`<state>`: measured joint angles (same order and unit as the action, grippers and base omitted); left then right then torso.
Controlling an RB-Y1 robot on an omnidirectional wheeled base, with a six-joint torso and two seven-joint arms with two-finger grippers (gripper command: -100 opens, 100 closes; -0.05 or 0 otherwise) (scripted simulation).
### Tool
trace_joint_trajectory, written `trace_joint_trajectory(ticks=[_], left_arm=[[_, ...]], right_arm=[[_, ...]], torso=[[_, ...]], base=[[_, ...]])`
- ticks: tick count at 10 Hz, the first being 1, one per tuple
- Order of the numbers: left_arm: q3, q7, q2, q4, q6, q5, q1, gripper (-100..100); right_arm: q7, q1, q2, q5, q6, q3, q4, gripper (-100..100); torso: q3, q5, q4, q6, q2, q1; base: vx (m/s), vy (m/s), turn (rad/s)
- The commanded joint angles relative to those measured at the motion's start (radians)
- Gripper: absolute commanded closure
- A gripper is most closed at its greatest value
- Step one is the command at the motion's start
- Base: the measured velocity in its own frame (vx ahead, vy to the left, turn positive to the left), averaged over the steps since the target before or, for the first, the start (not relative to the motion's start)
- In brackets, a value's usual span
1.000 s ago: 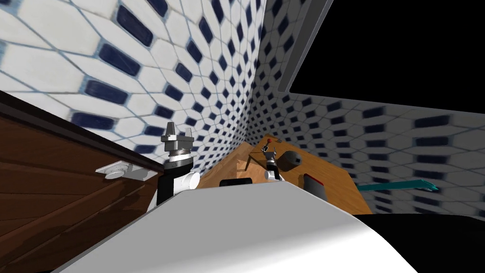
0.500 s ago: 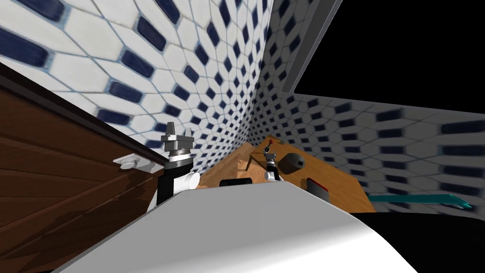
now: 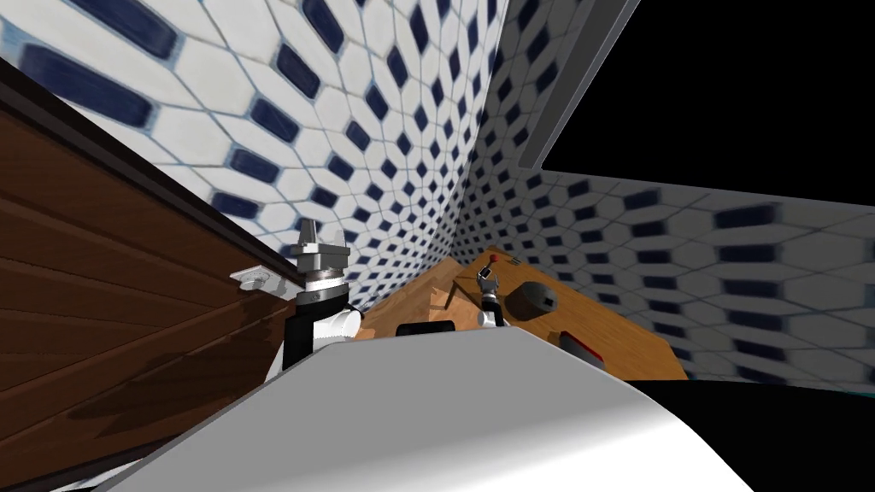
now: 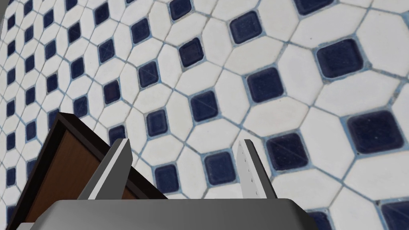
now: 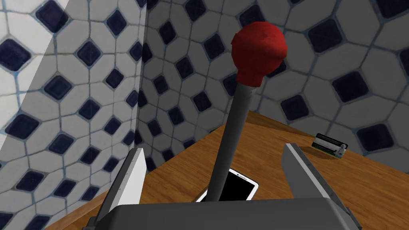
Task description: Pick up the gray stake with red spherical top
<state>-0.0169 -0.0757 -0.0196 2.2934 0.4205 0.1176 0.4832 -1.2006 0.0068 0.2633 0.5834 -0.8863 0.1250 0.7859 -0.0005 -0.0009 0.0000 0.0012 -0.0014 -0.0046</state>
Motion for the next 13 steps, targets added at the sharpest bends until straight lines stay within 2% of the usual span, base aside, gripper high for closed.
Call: trace_joint_trajectory(ticks=[1, 3, 5, 6, 8, 9, 10, 12, 13], left_arm=[[0.0, 0.0, 0.0, 0.0, 0.0, 0.0, 0.0, 0], [0.0, 0.0, 0.0, 0.0, 0.0, 0.0, 0.0, 0], [0.0, 0.0, 0.0, 0.0, 0.0, 0.0, 0.0, 0], [0.0, 0.0, 0.0, 0.0, 0.0, 0.0, 0.0, 0], [0.0, 0.0, 0.0, 0.0, 0.0, 0.0, 0.0, 0], [0.0, 0.0, 0.0, 0.0, 0.0, 0.0, 0.0, 0], [0.0, 0.0, 0.0, 0.0, 0.0, 0.0, 0.0, 0], [0.0, 0.0, 0.0, 0.0, 0.0, 0.0, 0.0, 0], [0.0, 0.0, 0.0, 0.0, 0.0, 0.0, 0.0, 0]], right_arm=[[-0.05, -0.014, 0.002, 0.022, -0.01, 0.007, -0.047, -100], [-0.086, -0.027, 0.003, 0.04, -0.022, 0.014, -0.085, -100], [-0.147, -0.05, 0.006, 0.072, -0.042, 0.028, -0.148, -100], [-0.148, -0.05, 0.006, 0.072, -0.042, 0.028, -0.153, -100], [-0.196, -0.069, 0.008, 0.099, -0.057, 0.04, -0.206, -100], [-0.196, -0.069, 0.008, 0.099, -0.057, 0.04, -0.206, -100], [-0.231, -0.083, 0.01, 0.12, -0.069, 0.049, -0.246, -100], [-0.261, -0.099, 0.017, 0.142, -0.078, 0.055, -0.28, -100], [-0.246, -0.089, 0.015, 0.134, -0.072, 0.052, -0.259, -100]], torso=[[0.0, 0.0, 0.0, 0.0, 0.0, 0.0], [0.0, 0.0, 0.0, 0.0, -0.001, 0.0], [-0.001, 0.0, 0.0, 0.0, -0.001, 0.0], [-0.001, 0.0, 0.0, 0.0, -0.002, 0.0], [-0.001, 0.0, 0.0, 0.0, -0.002, 0.001], [-0.002, 0.0, -0.001, 0.0, -0.003, 0.0], [-0.002, 0.0, -0.001, 0.0, -0.003, 0.001], [-0.003, 0.0, -0.001, 0.0, -0.005, -0.001], [-0.004, -0.001, -0.001, 0.0, -0.007, -0.004]], base=[[0.006, -0.037, 0.099], [0.009, -0.044, 0.118], [0.018, -0.044, 0.124], [0.016, -0.036, 0.049], [0.033, -0.034, 0.08], [0.031, -0.034, 0.038], [0.056, -0.049, 0.086], [0.086, -0.09, 0.061], [0.049, -0.063, 0.017]])
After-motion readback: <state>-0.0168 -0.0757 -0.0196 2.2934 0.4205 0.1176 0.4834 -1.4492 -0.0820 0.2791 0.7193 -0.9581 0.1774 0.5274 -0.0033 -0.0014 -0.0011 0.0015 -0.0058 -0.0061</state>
